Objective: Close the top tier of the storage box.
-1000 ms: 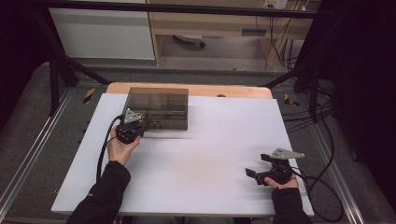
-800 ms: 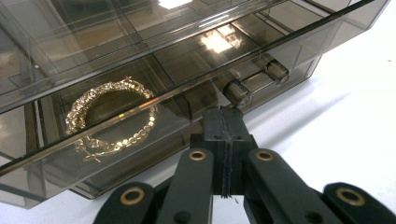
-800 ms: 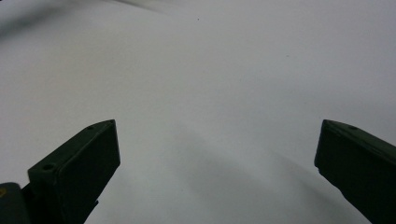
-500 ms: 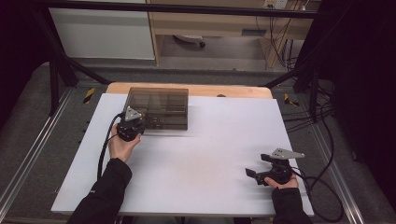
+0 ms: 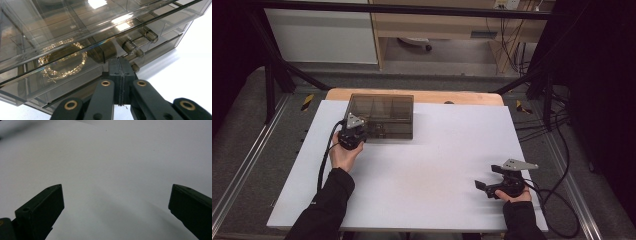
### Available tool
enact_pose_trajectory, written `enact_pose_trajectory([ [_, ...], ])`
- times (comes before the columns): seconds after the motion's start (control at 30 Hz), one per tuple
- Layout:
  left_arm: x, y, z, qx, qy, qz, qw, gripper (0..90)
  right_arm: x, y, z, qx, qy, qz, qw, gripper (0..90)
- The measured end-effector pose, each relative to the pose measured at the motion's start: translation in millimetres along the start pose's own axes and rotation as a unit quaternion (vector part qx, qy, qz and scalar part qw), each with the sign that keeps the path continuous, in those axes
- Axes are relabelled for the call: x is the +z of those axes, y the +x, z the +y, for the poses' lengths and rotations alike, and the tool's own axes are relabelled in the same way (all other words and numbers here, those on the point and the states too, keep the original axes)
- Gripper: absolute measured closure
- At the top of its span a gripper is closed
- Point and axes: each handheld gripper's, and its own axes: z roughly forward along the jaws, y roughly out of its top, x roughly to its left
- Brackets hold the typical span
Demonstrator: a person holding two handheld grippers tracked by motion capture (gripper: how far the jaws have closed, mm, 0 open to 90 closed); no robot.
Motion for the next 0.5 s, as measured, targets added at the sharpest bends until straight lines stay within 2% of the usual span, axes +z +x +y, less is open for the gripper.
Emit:
enact_pose_trajectory([
  [0.5,4.5,2.8,0.0,-0.005,-0.011,0.008,0.9999,89.9,-0.1,-0.3,0.0,0.0,-0.001,0.001,1.0,0.6],
])
